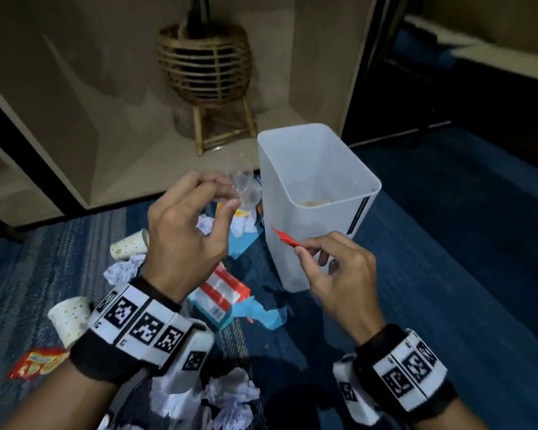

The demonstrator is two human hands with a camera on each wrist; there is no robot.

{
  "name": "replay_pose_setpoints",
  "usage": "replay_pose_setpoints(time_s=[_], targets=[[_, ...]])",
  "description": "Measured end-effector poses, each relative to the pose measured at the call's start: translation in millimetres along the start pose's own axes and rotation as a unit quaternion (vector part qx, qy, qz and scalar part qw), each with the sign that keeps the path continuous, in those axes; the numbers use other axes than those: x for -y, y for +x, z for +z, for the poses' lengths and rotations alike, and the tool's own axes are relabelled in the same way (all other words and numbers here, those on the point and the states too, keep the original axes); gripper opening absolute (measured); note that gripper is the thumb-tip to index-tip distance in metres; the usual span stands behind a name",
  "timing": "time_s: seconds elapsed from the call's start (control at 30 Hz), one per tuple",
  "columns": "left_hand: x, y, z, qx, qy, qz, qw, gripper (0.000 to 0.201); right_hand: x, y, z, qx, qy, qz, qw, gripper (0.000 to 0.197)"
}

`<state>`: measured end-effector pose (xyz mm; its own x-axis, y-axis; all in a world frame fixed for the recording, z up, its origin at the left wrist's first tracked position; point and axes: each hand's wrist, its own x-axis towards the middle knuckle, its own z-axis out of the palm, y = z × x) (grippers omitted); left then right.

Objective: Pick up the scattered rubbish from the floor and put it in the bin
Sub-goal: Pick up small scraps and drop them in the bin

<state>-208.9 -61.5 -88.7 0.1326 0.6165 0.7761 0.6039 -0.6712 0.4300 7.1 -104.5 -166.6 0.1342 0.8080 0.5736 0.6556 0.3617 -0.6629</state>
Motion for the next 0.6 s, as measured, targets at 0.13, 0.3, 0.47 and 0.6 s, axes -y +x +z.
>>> replay_pose_setpoints(time_s=[0.13,0.3,0.47,0.6], targets=[[-14.5,32.1,12.1,-0.026,-0.024,0.029,0.999,0.004,20.9,31.7,-20.2,-0.036,0.015,-0.019,0.999,0.006],[-17.9,62.0,40.8,-0.015,-0.036,0.048,0.998,0.002,29.6,76.3,-35.1,-0.102,-0.019,-0.046,0.994,0.005],[-16.3,78.5,63.7,0.020,-0.022,0.076,0.997,0.003,13.8,104.6,-35.9,-0.102,-0.137,-0.027,0.985,0.007],[-14.3,77.6,72.6,0.027,-0.015,0.065,0.997,0.005,-1.5,111.9,-33.3,-0.023,-0.214,0.025,0.976,0.018]])
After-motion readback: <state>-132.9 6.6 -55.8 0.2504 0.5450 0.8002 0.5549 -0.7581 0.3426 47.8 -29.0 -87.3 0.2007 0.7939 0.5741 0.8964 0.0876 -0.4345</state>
